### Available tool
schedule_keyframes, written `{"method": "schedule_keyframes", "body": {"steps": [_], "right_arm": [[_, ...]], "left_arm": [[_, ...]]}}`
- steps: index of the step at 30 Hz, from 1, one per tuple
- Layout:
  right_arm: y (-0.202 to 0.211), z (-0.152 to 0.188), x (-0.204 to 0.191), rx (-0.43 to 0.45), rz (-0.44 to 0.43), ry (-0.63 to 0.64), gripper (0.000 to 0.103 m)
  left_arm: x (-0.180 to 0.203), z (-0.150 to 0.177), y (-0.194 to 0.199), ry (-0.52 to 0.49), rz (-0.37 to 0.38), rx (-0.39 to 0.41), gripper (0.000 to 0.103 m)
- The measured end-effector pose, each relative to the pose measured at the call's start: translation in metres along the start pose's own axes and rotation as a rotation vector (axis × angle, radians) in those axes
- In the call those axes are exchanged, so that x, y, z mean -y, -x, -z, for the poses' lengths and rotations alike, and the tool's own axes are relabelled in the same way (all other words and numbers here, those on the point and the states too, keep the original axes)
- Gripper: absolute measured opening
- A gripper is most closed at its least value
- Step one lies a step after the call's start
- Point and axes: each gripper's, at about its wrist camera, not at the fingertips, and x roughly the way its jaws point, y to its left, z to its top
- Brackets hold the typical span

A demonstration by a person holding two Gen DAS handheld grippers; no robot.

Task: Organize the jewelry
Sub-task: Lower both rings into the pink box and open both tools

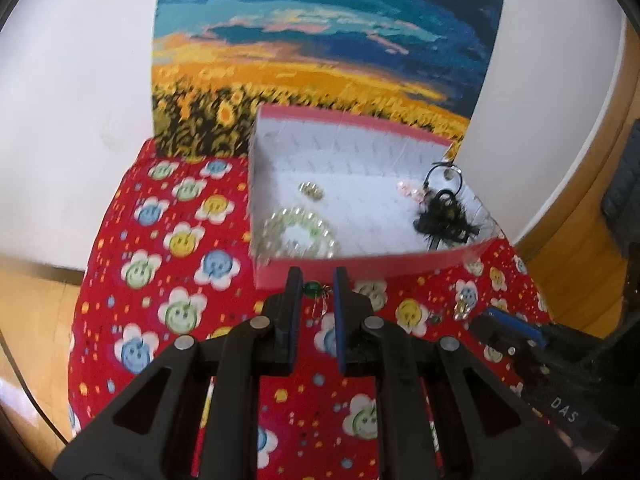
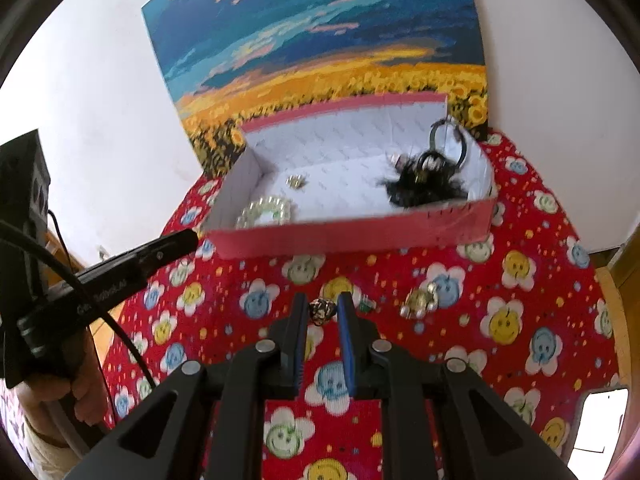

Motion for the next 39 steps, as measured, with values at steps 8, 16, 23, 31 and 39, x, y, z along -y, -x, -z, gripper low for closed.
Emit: {"method": "schedule_keyframes", "body": {"steps": [8, 16, 23, 31, 39], "right_arm": [[-0.006, -0.043, 0.000, 0.084, 0.029, -0.026, 0.017], [-0.041, -0.062, 0.008, 0.165, 0.151, -0.020, 0.017], [-0.076, -0.054, 0.026, 0.113, 0.166, -0.071, 0.017], [-0.084, -0.054, 0.028, 0.126, 0.166, -0.075, 0.018], [-0.082, -0.052, 0.023, 0.134, 0.114, -0.081, 0.041]], "left_arm": [[0.005, -0.035, -0.024, 0.007, 0.012, 0.037, 0.007], [0.006, -0.040, -0.066, -0.046, -0.110, 0.012, 0.007], [-0.007, -0.033, -0.091, -0.018, -0.089, -0.049, 0.007], [0.000, -0.029, -0.095, -0.065, -0.110, -0.045, 0.008], [0.002, -0.030, -0.091, -0.051, -0.065, -0.038, 0.027]]}}
